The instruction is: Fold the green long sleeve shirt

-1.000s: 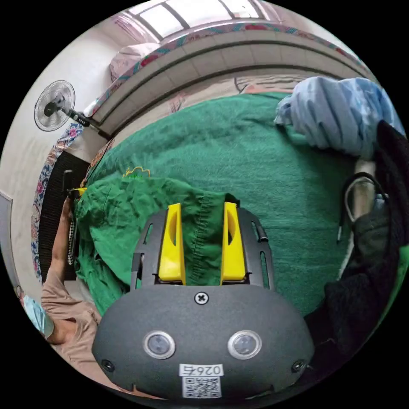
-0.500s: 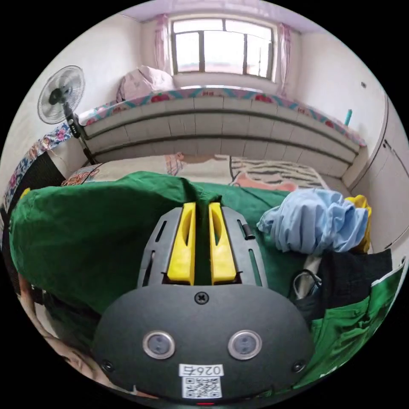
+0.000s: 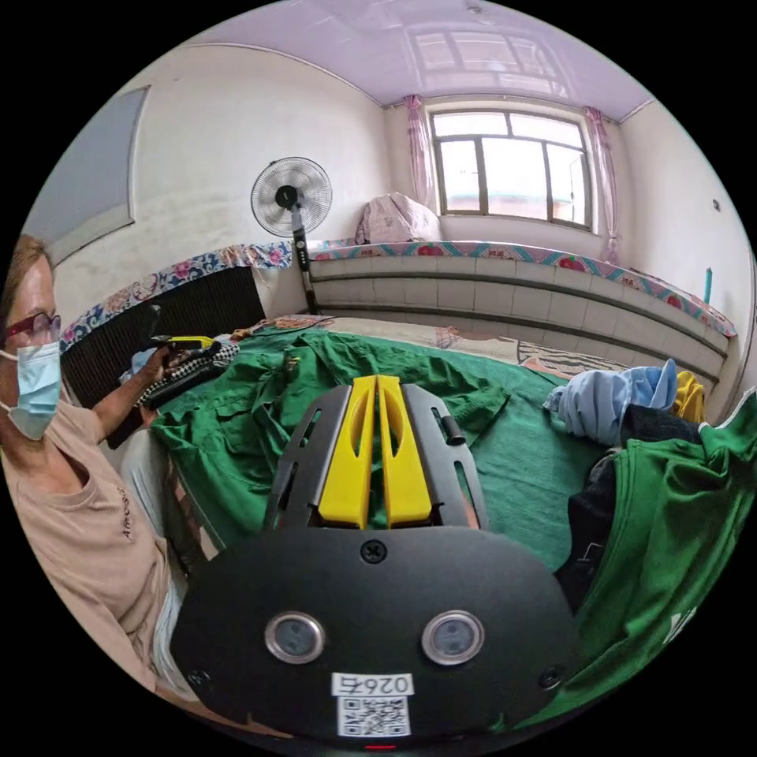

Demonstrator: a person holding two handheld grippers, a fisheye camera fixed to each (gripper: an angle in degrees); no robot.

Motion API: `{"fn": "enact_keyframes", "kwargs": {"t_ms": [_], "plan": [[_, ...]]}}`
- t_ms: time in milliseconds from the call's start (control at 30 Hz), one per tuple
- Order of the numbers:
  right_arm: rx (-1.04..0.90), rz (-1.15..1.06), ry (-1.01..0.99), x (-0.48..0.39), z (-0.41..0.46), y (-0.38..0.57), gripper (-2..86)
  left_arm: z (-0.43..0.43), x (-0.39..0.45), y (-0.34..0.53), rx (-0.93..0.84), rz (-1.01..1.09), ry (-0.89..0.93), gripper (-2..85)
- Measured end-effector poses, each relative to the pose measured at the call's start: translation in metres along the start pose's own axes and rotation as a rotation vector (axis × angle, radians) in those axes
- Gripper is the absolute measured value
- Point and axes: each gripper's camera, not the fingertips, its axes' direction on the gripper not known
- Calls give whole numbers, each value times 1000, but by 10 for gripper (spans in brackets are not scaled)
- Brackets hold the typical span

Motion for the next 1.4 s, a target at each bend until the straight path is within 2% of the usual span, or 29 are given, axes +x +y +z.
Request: {"fn": "enact_keyframes", "kwargs": {"t_ms": [100, 167, 300, 400, 467, 567, 633, 700, 767, 900, 1033, 1100, 1167, 1200, 1233, 1300, 1367, 1400], "plan": [[38, 19, -45, -25, -23, 35, -9, -17, 56, 15, -1, 91, 81, 74], [-23, 46, -67, -35, -25, 51, -7, -19, 95, 21, -41, 167, 61, 75], [-207, 54, -31, -49, -16, 79, 10, -4, 175, 33, -124, 329, -139, 141], [-329, 71, -10, -51, 4, 82, 80, 20, 195, 28, -174, 345, -202, 176], [-377, 60, -6, -54, 21, 80, 103, 38, 191, 22, -187, 298, -154, 195], [-493, 23, 52, -59, 71, 69, 124, 92, 175, 12, -288, 219, -49, 172], [-749, -21, 121, -60, 127, 69, 44, 144, 176, 9, -486, 236, 95, 141], [-837, -72, 154, -67, 140, 70, 7, 167, 184, 12, -595, 253, 217, 149], [-788, -89, 174, -76, 117, 66, -7, 169, 194, 19, -611, 270, 247, 155], [-540, 25, 49, -75, 21, 76, -12, 141, 193, 25, -477, 273, 172, 165], [-322, 196, -41, -53, -62, 104, -12, 127, 137, 0, -272, 123, 76, 183], [-233, 246, -105, -46, -88, 117, -11, 140, 103, -9, -221, 43, 23, 185], [-147, 280, -169, -41, -110, 127, -11, 172, 67, -15, -255, -41, 44, 155], [-124, 292, -189, -39, -119, 133, -11, 205, 47, -15, -358, -75, 198, 120], [-142, 295, -178, -38, -124, 136, -11, 239, 33, -9, -437, -107, 467, 78], [-222, 290, -132, -38, -126, 139, -12, 268, 29, 2, -477, -102, 794, 74], [-259, 292, -73, -37, -132, 142, -12, 258, 23, 3, -410, -61, 786, 64], [-239, 308, -27, -33, -142, 141, -10, 238, 12, 1, -303, -45, 746, 52]]}}
